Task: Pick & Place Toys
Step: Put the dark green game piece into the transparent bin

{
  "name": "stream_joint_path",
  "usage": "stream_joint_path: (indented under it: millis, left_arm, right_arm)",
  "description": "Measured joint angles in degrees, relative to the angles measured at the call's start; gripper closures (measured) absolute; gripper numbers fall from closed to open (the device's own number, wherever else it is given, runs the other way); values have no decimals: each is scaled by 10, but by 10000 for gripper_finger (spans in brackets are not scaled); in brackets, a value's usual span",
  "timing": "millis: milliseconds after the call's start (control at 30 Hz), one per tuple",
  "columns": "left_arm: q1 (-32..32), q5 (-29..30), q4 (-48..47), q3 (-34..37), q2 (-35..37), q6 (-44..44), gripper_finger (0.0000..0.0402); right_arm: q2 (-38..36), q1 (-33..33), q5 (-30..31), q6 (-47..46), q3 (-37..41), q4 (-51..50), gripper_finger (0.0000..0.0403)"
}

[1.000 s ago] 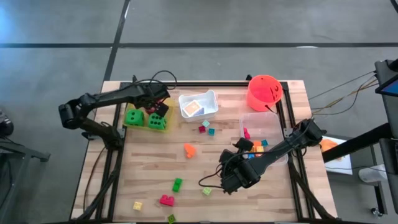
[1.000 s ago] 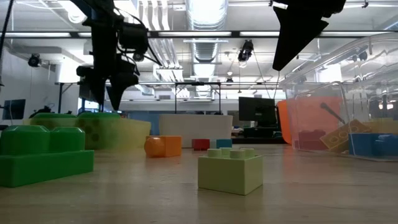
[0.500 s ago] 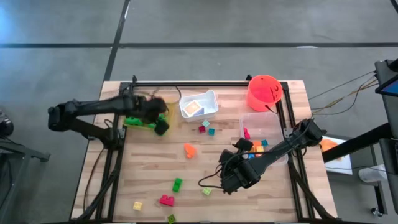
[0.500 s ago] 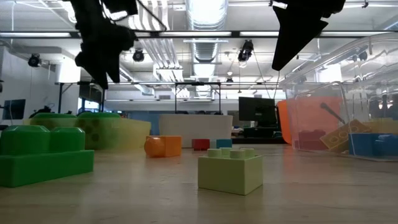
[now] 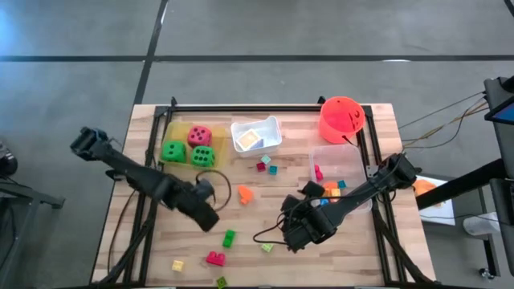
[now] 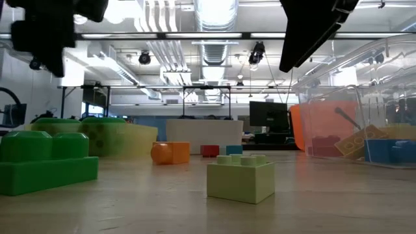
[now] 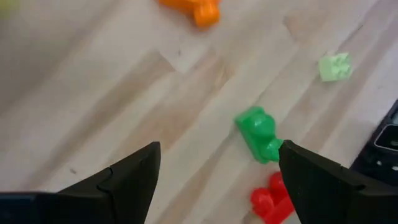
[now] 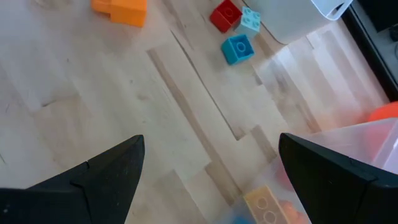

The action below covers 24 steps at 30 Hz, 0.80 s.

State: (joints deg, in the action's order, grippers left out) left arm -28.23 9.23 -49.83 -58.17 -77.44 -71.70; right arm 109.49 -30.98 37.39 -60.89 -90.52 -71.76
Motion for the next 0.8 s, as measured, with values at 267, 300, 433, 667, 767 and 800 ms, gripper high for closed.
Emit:
stream_joint_path:
  millis: [267,300,433,667,767,800]
  left_arm:
    - [-24,-5,11,-35,-99,-62,89]
    - [-24,-7,11,-45,-111,-61,89]
    - [-24,-17,9,-85,-162,-62,89]
    - [-24,-17,3,-148,-253,-45,89]
    - [-24,-11,4,-158,-274,-48,89]
    - [-24,-11,5,-158,-278,-49,89]
  right_arm:
    - [0,0,0,6,1,5,39]
    - [0,0,0,9,1,6,39]
    - [0,0,0,14,4,6,39]
    - [0,-1,1,30,8,2,39]
    - [-1,-2,1,37,8,-1,39]
    - [-1,-3,1,41,8,-1,39]
